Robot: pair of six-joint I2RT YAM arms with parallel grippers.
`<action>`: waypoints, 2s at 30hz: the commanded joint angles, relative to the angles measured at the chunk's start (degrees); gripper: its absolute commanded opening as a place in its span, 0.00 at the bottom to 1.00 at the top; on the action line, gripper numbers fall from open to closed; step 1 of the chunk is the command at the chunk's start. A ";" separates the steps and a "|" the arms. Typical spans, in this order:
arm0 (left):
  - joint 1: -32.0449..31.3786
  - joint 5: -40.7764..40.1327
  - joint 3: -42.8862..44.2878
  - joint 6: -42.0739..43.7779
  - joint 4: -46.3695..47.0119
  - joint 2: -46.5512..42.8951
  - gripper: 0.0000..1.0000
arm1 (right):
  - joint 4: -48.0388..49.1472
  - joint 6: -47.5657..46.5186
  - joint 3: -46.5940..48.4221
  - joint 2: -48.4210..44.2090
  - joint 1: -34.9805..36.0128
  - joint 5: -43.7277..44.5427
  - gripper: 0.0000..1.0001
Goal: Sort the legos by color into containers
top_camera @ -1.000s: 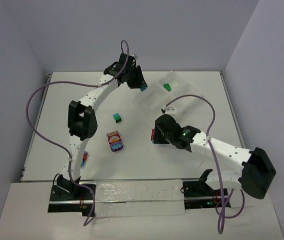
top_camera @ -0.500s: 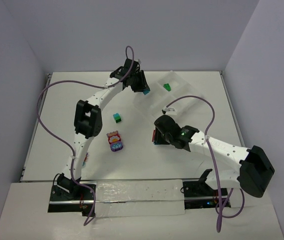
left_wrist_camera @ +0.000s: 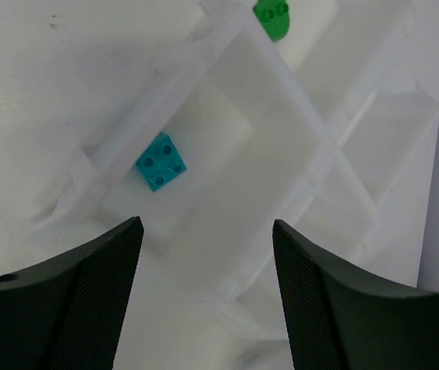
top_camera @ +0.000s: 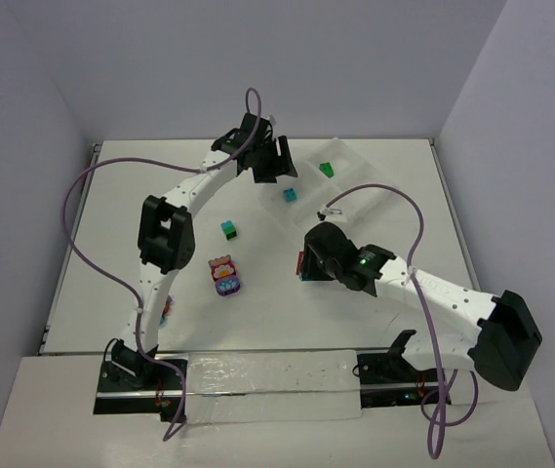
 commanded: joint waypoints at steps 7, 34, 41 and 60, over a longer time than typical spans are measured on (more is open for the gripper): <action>0.34 -0.50 -9.66 9.83 -5.87 -31.57 0.75 | -5.06 -3.44 14.96 -3.01 -0.50 -1.83 0.11; 16.50 -7.39 -46.79 -0.31 -4.92 -53.24 0.74 | -23.87 -13.05 61.37 25.88 -13.49 -9.67 0.02; 16.42 -1.21 -46.63 -0.33 -8.77 -51.13 0.74 | -22.15 -13.35 57.34 23.82 -15.19 -13.25 0.02; 18.01 28.49 -48.29 -6.37 12.17 -56.18 0.75 | -15.89 -16.43 54.61 24.91 -16.67 -35.77 0.02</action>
